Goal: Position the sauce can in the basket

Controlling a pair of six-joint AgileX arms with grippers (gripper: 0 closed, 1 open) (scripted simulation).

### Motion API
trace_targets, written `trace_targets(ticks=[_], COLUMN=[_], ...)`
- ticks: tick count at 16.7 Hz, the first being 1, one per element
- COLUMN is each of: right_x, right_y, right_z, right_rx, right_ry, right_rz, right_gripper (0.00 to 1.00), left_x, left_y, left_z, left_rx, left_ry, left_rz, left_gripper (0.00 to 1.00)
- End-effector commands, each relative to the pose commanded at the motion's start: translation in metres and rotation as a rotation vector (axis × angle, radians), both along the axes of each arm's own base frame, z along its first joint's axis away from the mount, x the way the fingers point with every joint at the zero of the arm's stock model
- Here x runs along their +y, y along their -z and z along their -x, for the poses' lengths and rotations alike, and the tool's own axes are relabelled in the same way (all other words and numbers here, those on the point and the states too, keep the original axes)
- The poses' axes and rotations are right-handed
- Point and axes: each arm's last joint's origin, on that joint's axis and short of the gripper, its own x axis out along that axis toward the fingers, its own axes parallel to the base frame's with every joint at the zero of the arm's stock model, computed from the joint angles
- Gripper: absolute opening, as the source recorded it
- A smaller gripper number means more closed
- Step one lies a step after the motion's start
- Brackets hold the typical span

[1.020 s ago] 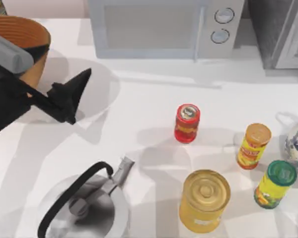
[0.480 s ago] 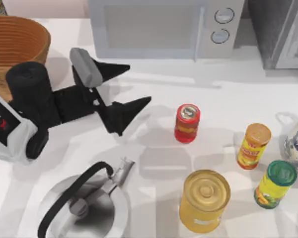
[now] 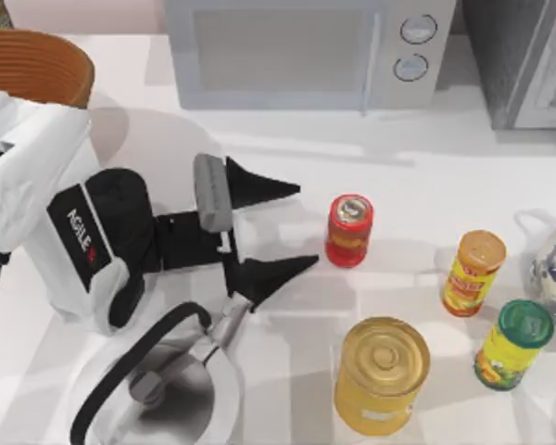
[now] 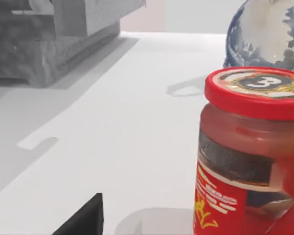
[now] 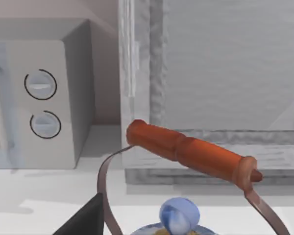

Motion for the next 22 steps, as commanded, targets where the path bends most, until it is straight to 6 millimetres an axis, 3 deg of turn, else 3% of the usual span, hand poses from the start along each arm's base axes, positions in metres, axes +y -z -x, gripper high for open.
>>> trace_targets(ticks=[8,11,15,18,22], right_x=[0.0,0.0,0.0,0.0,0.0], right_y=[0.0,0.0,0.0,0.0,0.0], right_z=[0.0,0.0,0.0,0.0,0.0], right_rx=[0.0,0.0,0.0,0.0,0.0], right_ry=[0.0,0.0,0.0,0.0,0.0], right_rz=[0.0,0.0,0.0,0.0,0.0], right_gripper=[1.0,1.0,1.0,1.0,1.0], left_x=[-0.002,-0.005,-0.04,-0.069,-0.074], left_y=[0.007,0.008,0.006,0.006,0.007], left_z=[0.003,-0.005,-0.018,-0.01,-0.005], left_rx=[0.001,-0.001,-0.001,-0.005,0.0], left_ry=[0.025,0.031,0.029,0.03,0.031], left_rz=[0.0,0.001,0.007,0.005,0.001], left_gripper=[1.0,1.0,1.0,1.0,1.0])
